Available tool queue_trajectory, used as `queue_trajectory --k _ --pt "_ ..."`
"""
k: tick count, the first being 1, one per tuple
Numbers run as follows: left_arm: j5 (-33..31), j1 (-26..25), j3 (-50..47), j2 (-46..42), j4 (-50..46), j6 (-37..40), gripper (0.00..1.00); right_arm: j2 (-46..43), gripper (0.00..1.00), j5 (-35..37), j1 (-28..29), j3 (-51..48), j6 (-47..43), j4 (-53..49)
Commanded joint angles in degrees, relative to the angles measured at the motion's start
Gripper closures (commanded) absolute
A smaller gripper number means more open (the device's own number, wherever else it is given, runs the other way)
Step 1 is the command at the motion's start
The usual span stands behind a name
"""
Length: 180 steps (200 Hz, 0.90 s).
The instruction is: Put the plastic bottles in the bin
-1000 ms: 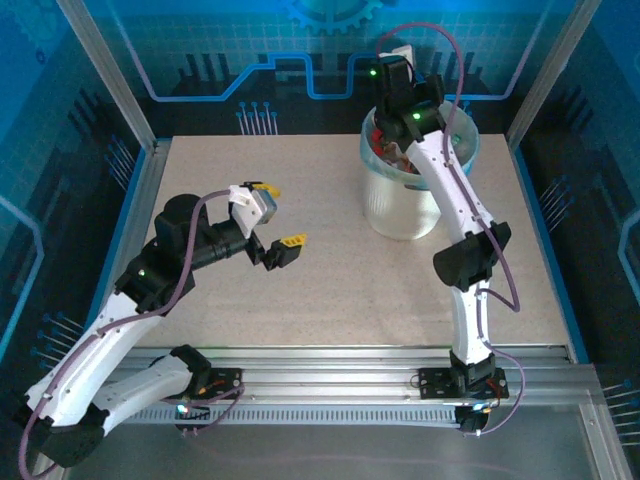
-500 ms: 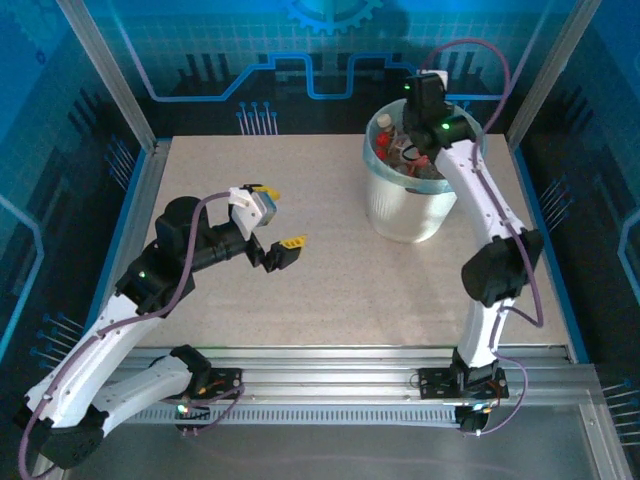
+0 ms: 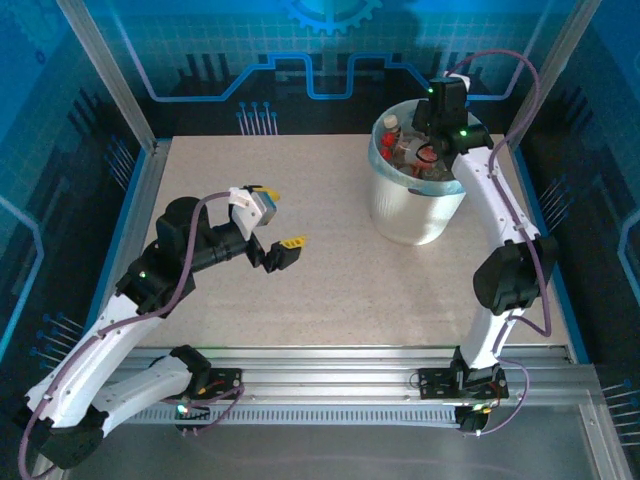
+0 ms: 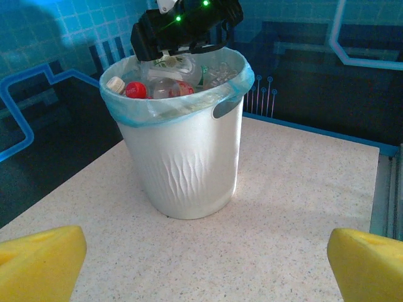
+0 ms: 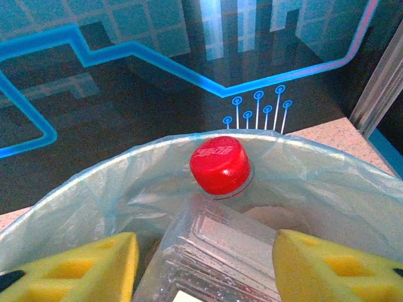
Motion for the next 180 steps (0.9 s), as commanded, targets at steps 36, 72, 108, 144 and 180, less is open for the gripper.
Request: queue_trajectory --k 36,72,108,144,180 --pt "-0.87 -0.32 1.13 -1.34 1.3 -2.94 0.01 -1.14 0.16 0.75 1.32 4.92 3.51 -12.48" --pt "-4.86 -0.38 1.23 -1.74 3.51 -7.35 0.01 -7.84 0.02 9.08 5.76 4.13 5.12 -8.2" --pt "-17.57 -0.36 1.07 -2.88 3.44 -12.12 0.01 -14.96 0.0 8.58 9.04 1.17 3.7 -4.88" --pt "-46.97 0.31 -3.38 -3.32 3.57 -15.74 0.01 -27.08 0.03 -1.44 11.87 -15.85 -7.78 4.72" --pt "-58.56 11.75 -14.5 -4.03 5.3 -24.73 0.01 -43.36 0.04 -3.61 11.07 -43.1 -18.84 13.97"
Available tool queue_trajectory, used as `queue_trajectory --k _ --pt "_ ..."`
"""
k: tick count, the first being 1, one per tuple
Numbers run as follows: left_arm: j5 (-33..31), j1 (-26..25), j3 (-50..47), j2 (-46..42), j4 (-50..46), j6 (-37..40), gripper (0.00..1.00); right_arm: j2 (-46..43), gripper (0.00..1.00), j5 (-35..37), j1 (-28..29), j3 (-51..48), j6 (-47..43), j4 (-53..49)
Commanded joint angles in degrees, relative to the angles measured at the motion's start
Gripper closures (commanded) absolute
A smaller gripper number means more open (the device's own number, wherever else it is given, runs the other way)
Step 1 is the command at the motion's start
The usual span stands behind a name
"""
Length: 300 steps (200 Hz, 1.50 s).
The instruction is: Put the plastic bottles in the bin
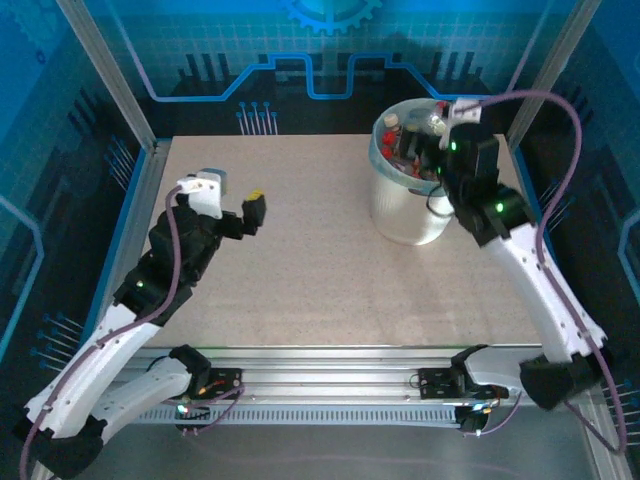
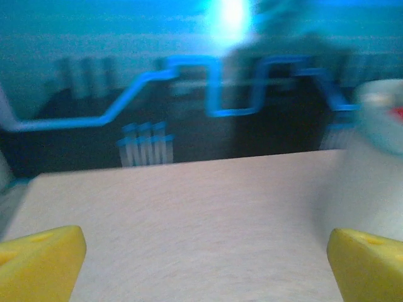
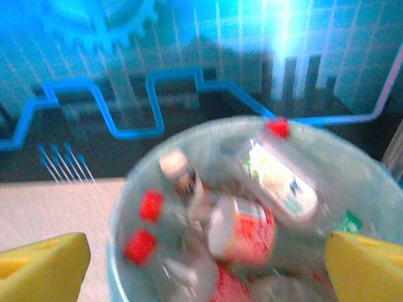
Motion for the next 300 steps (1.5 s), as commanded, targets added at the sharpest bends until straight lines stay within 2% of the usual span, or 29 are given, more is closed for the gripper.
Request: queue_trajectory --k 1,17,29,53,73,86,107,131,145,170,216,243,277,300 --pt "-13.27 8.11 -8.08 -0.67 1.25 -8.46 0.01 -7.28 0.04 -2.49 -0.28 -14.02 -9.81 7.11" --pt "-10.65 13.99 -15.46 -2.42 6.31 -11.77 0.01 -14.03 0.04 -1.43 -1.83 -24.08 -11.68 10.0" --pt "-10.24 15.72 -21.58 -3.24 12.05 -10.72 0.01 -18.67 0.04 -0.08 -3.61 -31.14 -11.06 11.56" --pt "-11.11 16.07 -29.55 -3.08 20.69 -7.23 0.01 -25.68 0.04 0.28 -8.49 -40.44 -11.51 14.71" --pt "-11.72 16.23 -32.04 -1.78 21.82 -7.26 0.01 -29.37 0.03 0.72 -12.53 -47.2 -12.64 17.18" --pt "-11.75 16.32 -33.34 -1.31 21.79 -7.46 0.01 -31.85 0.04 -1.68 -15.19 -51.91 -12.54 19.29" --pt "-11.99 16.34 -36.53 -1.39 24.31 -7.67 0.01 -35.78 0.05 -5.0 -17.79 -59.63 -10.24 25.23" --pt "-9.28 16.57 -41.58 -1.42 32.92 -6.45 0.01 -36.99 0.07 -6.26 -18.91 -68.5 -9.07 36.12" --pt "-6.0 16.84 -43.67 -0.8 37.56 -5.41 0.01 -35.34 0.07 -7.04 -19.33 -71.93 -8.13 41.86" --pt "-2.8 17.59 -45.41 3.45 44.57 -4.09 0.01 -30.82 0.07 -12.61 -20.64 -74.71 -7.82 50.0" --pt "-0.15 18.16 -45.07 13.68 55.56 -2.04 0.01 -16.0 0.07 -22.51 -22.09 -73.05 -7.79 62.33" --pt "4.14 18.59 -44.54 19.09 62.34 0.03 0.01 -6.58 0.08 -24.43 -22.31 -71.22 -8.23 70.65" --pt "10.49 19.48 -41.31 26.05 66.0 2.07 0.01 2.83 0.09 -28.56 -25.28 -66.61 -8.71 74.46" --pt "12.29 19.99 -37.89 28.46 62.44 3.93 0.01 9.06 0.1 -32.26 -29.4 -65.22 -5.7 78.57"
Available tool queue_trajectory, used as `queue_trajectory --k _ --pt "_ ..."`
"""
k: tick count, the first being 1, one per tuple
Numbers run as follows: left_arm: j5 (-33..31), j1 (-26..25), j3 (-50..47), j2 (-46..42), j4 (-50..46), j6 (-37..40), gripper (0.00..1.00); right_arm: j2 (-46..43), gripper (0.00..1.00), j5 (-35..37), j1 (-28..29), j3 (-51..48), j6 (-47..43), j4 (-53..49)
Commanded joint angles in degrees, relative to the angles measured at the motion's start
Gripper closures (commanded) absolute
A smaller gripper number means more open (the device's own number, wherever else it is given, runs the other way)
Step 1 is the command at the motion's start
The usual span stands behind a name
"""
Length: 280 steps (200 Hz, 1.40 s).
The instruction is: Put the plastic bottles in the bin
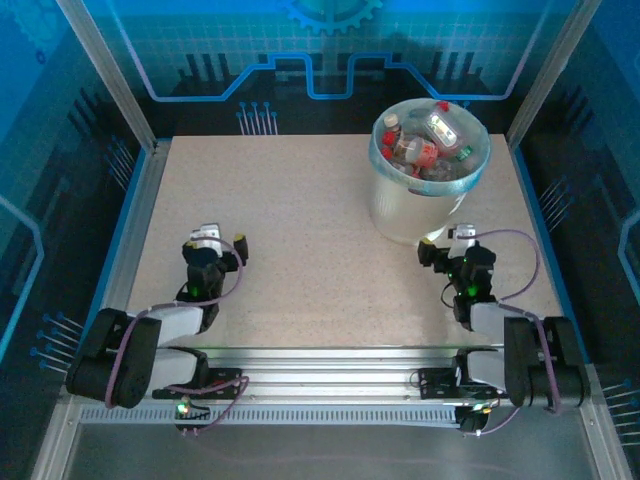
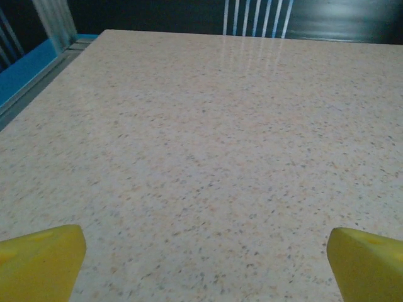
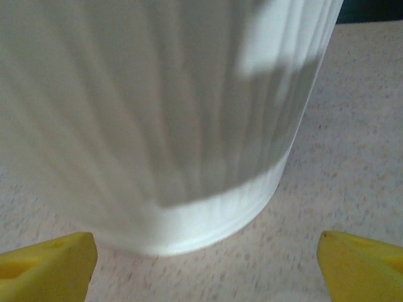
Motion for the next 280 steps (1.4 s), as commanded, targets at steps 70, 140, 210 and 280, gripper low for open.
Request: queue_trajectory --k 70,140,210,280 --pt "13.84 6.79 2.96 11.19 15.02 2.89 0.01 9.15 0.11 -13.64 -4.12 3.07 -0.91 11.96" --pt "7.7 7.68 8.56 15.96 8.63 0.27 0.01 14.09 0.03 -6.29 2.06 10.93 -5.7 1.4" --pt "8.16 7.59 8.42 16.2 9.31 0.53 0.01 13.93 0.0 4.66 6.23 13.07 -6.53 -3.11" --pt "9.69 7.55 8.99 16.2 8.45 1.18 0.01 13.98 0.0 4.65 6.17 13.08 -6.55 -3.02"
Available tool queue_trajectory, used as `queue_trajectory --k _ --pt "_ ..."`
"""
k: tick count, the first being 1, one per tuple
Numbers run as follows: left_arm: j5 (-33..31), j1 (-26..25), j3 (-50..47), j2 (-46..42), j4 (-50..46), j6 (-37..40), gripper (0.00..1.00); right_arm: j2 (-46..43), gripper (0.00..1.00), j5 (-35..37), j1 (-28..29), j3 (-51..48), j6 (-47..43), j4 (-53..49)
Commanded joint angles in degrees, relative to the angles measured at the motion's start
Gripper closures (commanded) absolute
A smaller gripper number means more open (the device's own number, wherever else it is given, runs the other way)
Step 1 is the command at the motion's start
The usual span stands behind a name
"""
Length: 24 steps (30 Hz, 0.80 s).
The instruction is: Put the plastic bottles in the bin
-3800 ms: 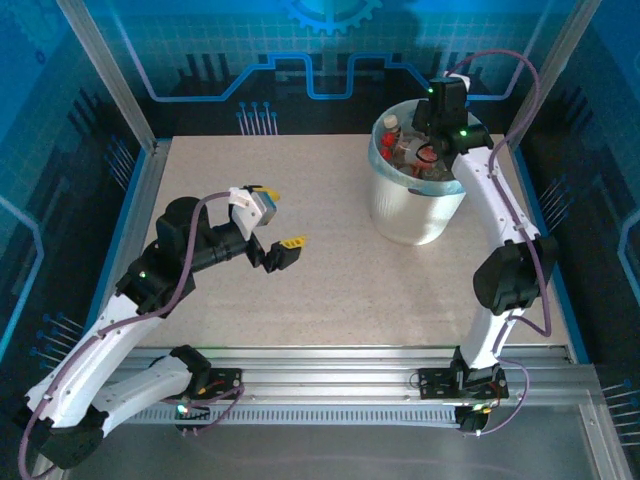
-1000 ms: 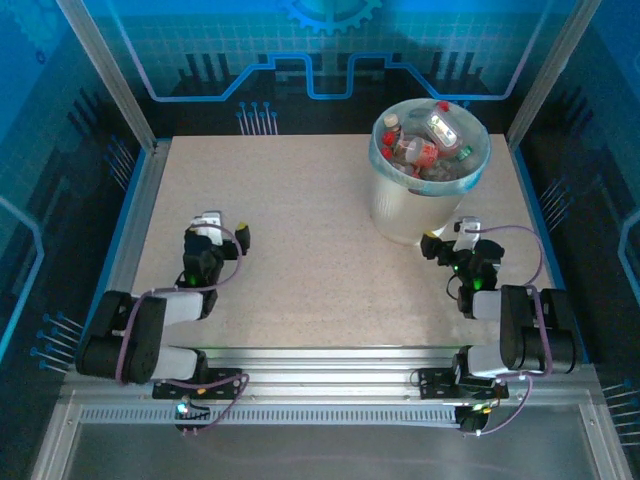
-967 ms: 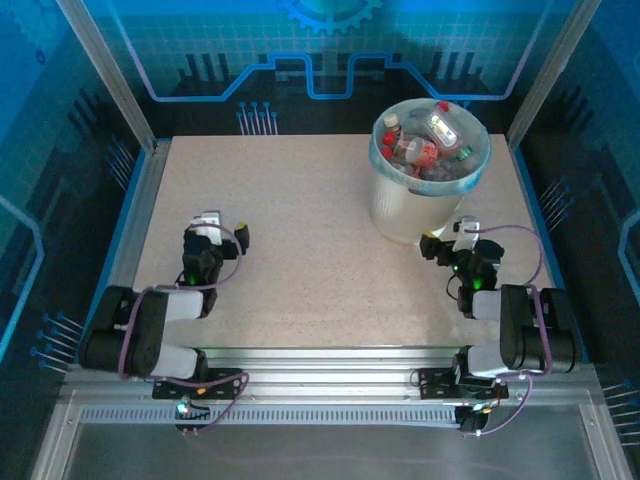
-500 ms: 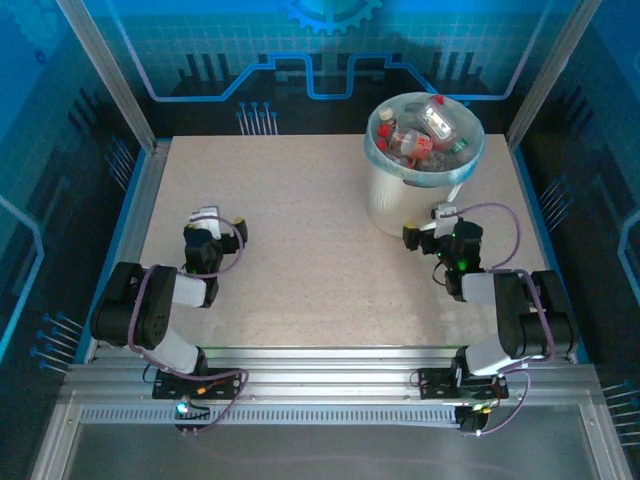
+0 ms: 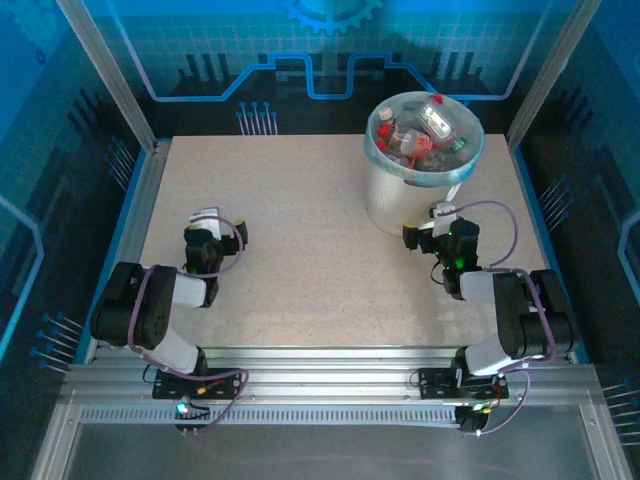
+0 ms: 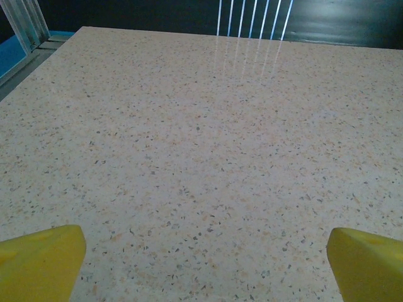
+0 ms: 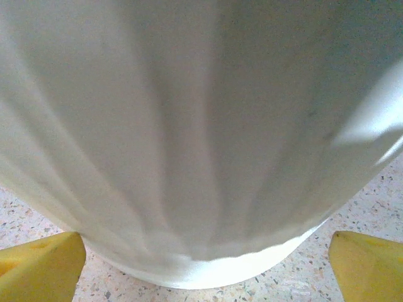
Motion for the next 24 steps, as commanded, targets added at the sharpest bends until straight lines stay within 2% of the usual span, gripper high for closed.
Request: queue_trajectory --k 1,24 --pt "0.87 0.49 1.34 -0.68 -0.76 0.22 0.01 0.56 0.0 3.2 0.33 0.82 -1.15 -0.5" --pt "1.54 0.62 1.37 -0.68 -1.0 0.33 0.01 0.55 0.0 3.27 0.51 0.82 -1.24 -0.5"
